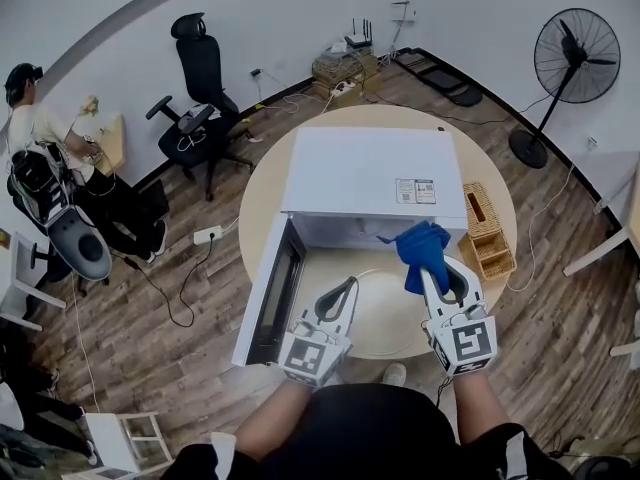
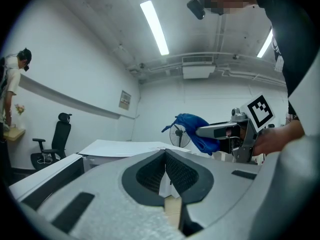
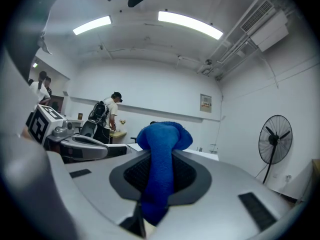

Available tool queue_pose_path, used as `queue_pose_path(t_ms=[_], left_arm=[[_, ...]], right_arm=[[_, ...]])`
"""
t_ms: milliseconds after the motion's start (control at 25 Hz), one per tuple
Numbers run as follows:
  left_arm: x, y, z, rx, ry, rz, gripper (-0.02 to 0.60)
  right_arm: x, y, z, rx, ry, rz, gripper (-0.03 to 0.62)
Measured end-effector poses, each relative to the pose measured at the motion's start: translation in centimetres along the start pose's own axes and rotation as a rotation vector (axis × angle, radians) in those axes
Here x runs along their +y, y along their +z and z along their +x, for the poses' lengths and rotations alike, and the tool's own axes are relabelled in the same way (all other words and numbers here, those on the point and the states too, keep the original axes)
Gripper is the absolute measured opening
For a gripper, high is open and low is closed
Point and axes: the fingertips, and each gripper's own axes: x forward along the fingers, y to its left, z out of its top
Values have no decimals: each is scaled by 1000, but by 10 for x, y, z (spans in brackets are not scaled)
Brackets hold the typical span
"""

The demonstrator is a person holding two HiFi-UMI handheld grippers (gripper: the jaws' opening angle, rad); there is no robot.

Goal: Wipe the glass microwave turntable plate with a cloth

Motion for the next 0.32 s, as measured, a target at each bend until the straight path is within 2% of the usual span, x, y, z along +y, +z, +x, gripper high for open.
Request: queue_pose_path(t_ms=[320], left_arm=[[-1,3,-6,2,11,4,6]], right_arm=[[18,4,2,-17,43,-2,69]])
